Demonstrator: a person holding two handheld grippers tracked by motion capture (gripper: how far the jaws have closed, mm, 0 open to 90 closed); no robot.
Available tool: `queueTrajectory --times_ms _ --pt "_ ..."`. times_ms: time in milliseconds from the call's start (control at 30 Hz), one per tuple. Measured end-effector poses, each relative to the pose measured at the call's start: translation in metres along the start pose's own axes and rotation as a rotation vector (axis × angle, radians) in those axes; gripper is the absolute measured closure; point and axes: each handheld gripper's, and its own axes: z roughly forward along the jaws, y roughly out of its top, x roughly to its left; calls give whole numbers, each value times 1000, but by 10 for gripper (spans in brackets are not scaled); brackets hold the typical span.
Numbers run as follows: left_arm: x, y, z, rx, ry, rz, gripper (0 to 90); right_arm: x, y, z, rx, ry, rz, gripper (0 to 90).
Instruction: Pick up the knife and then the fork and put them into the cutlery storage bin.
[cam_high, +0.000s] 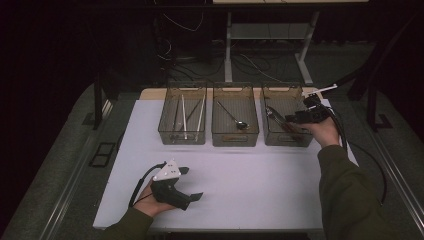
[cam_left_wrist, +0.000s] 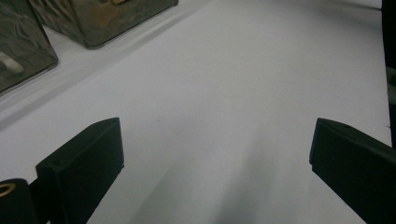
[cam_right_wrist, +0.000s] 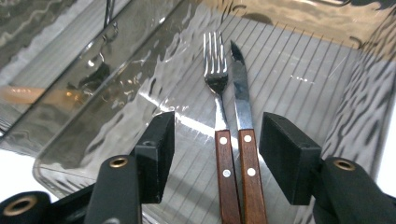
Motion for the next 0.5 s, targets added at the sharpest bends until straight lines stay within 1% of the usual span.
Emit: queueTrajectory --times_ms 67,133,233,300,367,400,433,500 --pt "1 0 0 -1 -1 -2 18 1 0 -5 -25 4 1 399" --pt "2 0 0 -1 1 -2 19 2 -1 -11 -48 0 -14 371" --pt "3 0 0 0 4 -3 20 5 -3 -18 -74 25 -41 304" --pt "4 1 0 -4 7 -7 21 9 -6 -22 -96 10 -60 290" --pt "5 0 0 -3 8 -5 21 11 -8 -25 -96 23 -77 269" --pt "6 0 0 -3 9 -5 21 13 -9 -26 -105 33 -72 255" --pt "6 0 0 -2 10 -10 21 13 -10 -28 -113 43 -76 240" --pt "8 0 0 -1 8 -8 21 17 -13 -30 -138 60 -88 202"
